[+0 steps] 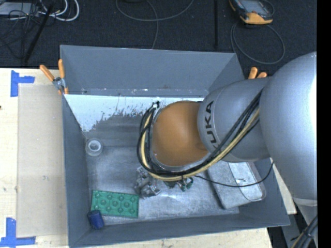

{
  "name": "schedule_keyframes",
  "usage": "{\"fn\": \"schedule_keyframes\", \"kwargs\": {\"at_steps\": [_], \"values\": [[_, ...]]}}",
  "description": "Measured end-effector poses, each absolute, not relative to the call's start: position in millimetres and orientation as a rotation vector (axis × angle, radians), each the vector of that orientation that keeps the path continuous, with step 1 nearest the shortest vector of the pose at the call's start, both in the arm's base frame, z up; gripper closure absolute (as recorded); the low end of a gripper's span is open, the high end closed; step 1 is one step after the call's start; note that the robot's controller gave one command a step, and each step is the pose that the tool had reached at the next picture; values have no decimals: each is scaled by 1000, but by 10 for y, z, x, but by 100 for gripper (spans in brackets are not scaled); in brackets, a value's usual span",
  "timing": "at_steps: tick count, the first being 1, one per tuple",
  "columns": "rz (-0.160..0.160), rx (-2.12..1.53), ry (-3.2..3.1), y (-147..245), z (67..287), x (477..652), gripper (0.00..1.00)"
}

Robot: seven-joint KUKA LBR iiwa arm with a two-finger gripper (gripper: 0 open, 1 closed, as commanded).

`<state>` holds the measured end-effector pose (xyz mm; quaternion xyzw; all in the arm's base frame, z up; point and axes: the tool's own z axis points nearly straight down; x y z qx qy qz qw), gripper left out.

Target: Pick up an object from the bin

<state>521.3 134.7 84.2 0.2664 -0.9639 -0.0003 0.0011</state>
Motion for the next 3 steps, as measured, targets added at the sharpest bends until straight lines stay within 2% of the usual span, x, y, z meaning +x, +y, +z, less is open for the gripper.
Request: {"fn": "schedule_keyframes", "kwargs": {"at_steps": [1,2,3], "values": [[3,1074,-2958,1402,743,5181,100],[2,1147,-2932,1770,730,4864,100],[-3,1141,-2936,1769,716,4867,0]]}}
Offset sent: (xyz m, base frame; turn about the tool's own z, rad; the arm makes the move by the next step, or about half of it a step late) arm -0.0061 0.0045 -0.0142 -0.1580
